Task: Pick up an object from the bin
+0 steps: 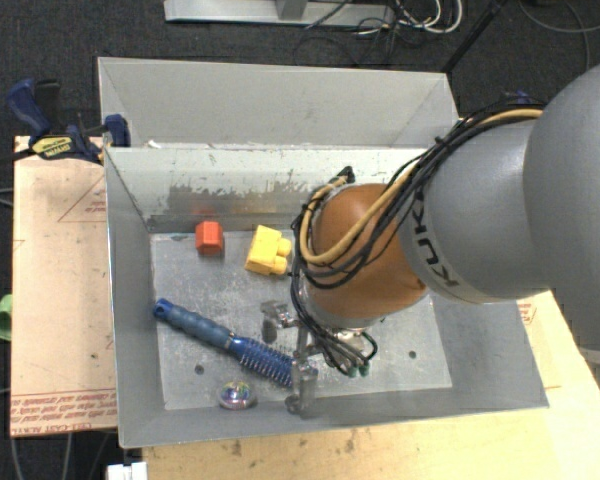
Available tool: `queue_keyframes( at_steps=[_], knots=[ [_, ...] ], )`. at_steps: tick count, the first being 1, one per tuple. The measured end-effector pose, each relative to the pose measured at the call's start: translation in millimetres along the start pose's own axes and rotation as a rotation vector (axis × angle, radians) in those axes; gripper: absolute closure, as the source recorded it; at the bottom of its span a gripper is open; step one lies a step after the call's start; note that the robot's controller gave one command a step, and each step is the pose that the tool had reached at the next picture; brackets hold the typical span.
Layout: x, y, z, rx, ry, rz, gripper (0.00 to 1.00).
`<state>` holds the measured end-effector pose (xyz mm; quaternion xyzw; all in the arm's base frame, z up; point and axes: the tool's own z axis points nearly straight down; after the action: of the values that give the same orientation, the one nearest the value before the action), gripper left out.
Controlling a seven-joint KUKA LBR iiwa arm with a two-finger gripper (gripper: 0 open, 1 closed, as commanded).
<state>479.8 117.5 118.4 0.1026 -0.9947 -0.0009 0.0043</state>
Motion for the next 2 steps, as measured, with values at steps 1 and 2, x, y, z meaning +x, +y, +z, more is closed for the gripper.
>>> queue_keyframes(
  at_steps=[1, 2],
  knots=[
    [-28.9, -4.9, 50.9, 0.001, -0.007, 0.082, 0.00],
    [-28.6, -6.1, 49.0, 0.003, -0.007, 0.086, 1.00]
  ],
)
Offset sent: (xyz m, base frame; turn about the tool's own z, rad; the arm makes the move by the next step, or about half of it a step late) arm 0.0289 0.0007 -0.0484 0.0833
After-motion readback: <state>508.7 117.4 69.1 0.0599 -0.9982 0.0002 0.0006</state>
